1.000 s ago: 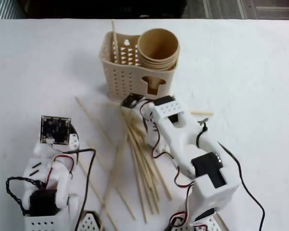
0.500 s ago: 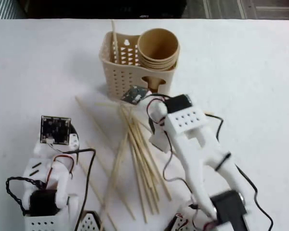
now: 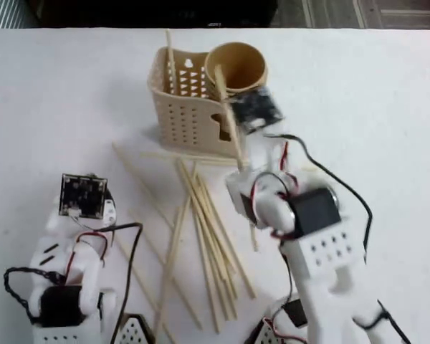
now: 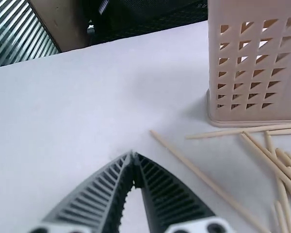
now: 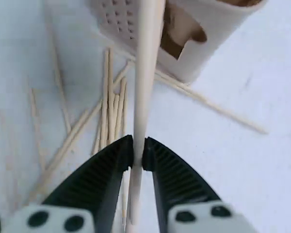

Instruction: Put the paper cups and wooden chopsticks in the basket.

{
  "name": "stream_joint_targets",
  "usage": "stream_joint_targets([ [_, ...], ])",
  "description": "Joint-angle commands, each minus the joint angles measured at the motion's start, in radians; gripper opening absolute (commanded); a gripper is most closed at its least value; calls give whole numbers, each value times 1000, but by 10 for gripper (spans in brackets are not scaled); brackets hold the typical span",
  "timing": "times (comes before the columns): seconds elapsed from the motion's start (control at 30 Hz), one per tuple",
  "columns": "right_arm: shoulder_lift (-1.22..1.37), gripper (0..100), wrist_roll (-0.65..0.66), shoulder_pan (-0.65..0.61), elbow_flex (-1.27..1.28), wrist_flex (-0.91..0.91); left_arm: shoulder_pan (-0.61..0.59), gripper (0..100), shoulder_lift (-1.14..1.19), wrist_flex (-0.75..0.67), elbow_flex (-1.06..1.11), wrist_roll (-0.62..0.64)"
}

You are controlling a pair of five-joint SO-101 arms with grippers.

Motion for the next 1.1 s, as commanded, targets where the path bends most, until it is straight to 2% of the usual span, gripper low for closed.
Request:
stream_joint_targets([
  [0.0,-102,18,-129,5,78,-111,-1,24,-5,87,-124,-72],
  [0.2,-251,18,-150,35,413,-412,36,24,56,158,-187,-180],
  [0.37,-308,17,-164,200,620,-668,67,24,366,204,-399,-222],
  [0.47,-308,17,-233,260,678,-765,147,46,570,299,-532,-222],
  [0.6,-308,17,-295,317,681,-786,240,126,762,379,-618,-219],
  [0.73,-308,17,-316,369,681,-788,321,142,843,381,-617,-170],
  [0.83,-306,17,-327,395,681,-788,390,197,892,393,-606,-153],
  [0.93,-306,17,-327,406,681,-788,429,235,958,368,-560,-118],
  [1.07,-306,17,-327,404,683,-788,450,237,1079,272,-485,-95],
])
